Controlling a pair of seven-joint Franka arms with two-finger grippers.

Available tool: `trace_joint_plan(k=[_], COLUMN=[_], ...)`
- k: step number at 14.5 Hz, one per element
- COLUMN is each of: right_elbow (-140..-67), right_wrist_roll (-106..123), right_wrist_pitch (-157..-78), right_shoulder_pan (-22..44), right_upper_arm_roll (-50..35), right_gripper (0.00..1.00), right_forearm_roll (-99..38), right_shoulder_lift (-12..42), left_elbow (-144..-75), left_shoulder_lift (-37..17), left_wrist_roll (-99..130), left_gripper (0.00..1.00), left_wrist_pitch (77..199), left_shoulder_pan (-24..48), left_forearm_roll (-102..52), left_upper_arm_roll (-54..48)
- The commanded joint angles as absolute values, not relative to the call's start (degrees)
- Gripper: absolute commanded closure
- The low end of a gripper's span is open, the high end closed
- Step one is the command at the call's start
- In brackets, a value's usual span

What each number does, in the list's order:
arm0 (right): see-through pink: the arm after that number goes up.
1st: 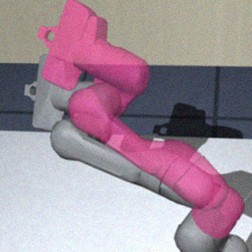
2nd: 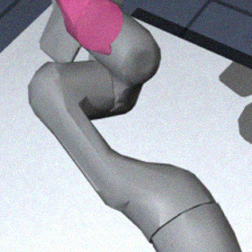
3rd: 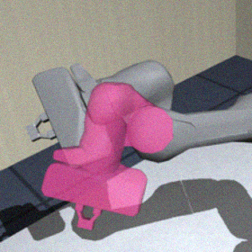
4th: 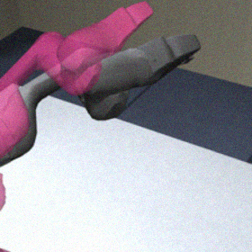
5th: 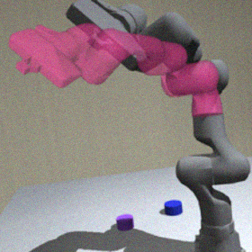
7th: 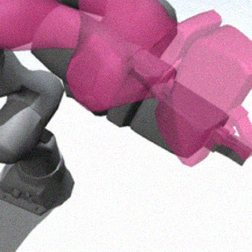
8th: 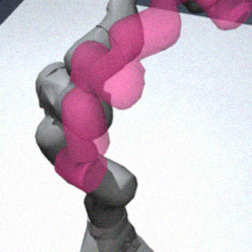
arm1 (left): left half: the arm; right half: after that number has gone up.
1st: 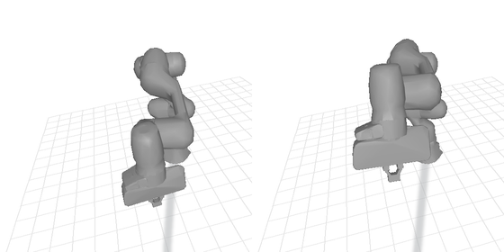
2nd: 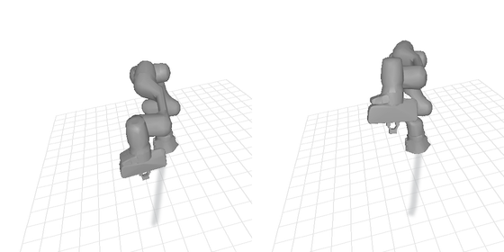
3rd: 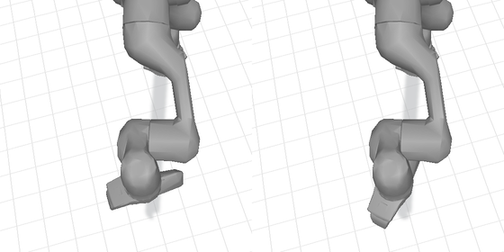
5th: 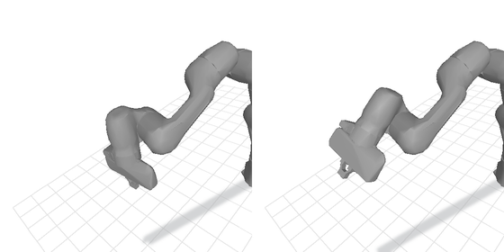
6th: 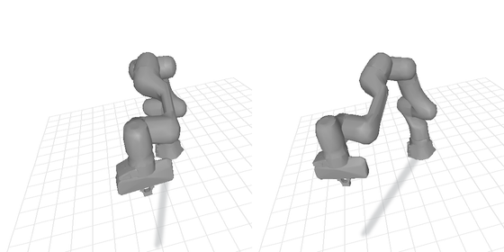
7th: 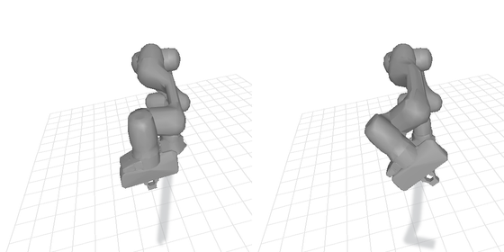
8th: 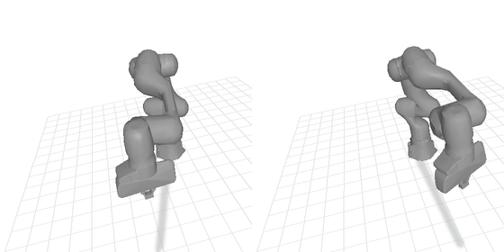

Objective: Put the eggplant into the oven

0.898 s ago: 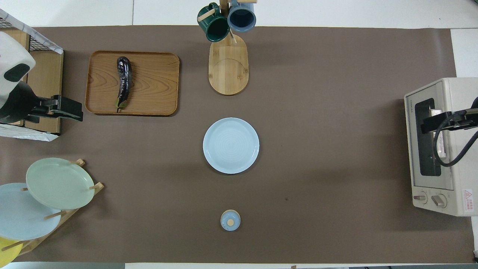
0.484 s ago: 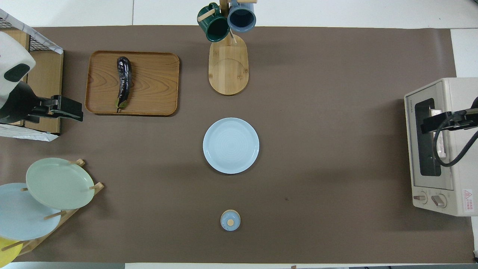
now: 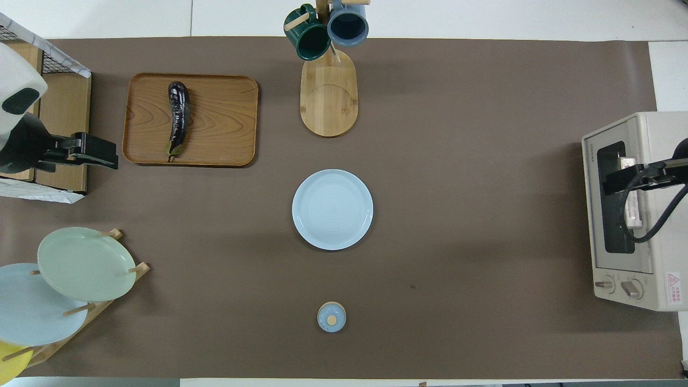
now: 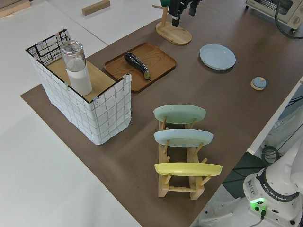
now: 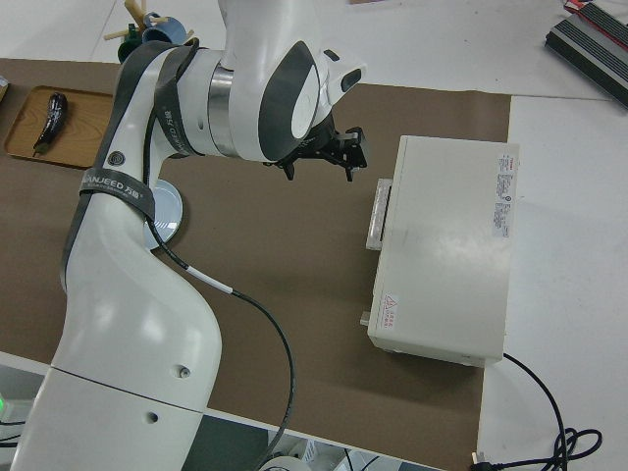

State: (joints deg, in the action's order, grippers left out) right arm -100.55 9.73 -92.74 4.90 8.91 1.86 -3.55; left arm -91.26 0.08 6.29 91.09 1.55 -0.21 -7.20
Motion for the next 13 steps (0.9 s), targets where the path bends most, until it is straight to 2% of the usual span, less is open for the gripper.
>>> trace_joint_plan(k=[1, 4, 7, 10, 11, 13], right_elbow=[-107.03, -114.59, -116.45, -119.61, -120.4, -121.72], right_wrist_roll=[11.95, 11.95, 11.78, 11.86, 11.78, 11.16], right_wrist_pitch=[-96.92, -104.4, -105.9, -110.47, -110.83, -111.79], right_shoulder_pan=[4.13, 2.82, 2.81, 0.53, -0.26, -1.23], right_upper_arm_roll=[8.88, 9.05, 8.96, 8.96, 8.96, 8.96], right_gripper=[1.0, 1.0, 1.0, 1.0, 1.0, 1.0], right_forearm_roll=[0.53, 2.1, 8.51, 8.96, 8.96, 9.05], right_shoulder_lift=[-7.02, -9.75, -10.37, -10.11, -10.11, -10.28], left_elbow=[-92.2, -90.1, -87.28, -83.78, -82.8, -82.88], left_shoulder_lift=[-2.88, -11.92, -21.94, -32.57, -35.3, -36.12], left_wrist_roll=[5.71, 5.89, 5.8, 5.71, 5.63, 5.54], left_gripper=[0.0, 0.0, 0.0, 0.0, 0.0, 0.0], left_wrist_pitch=[96.39, 101.76, 110.26, 120.12, 123.37, 127.61], left_shoulder_pan=[1.32, 1.67, 1.67, 1.84, 1.85, 0.97], left_forearm_roll=[-2.1, -1.85, -1.5, 1.66, 1.67, 2.02], left_upper_arm_roll=[-6.68, -6.59, -6.5, -6.5, -6.5, -6.59])
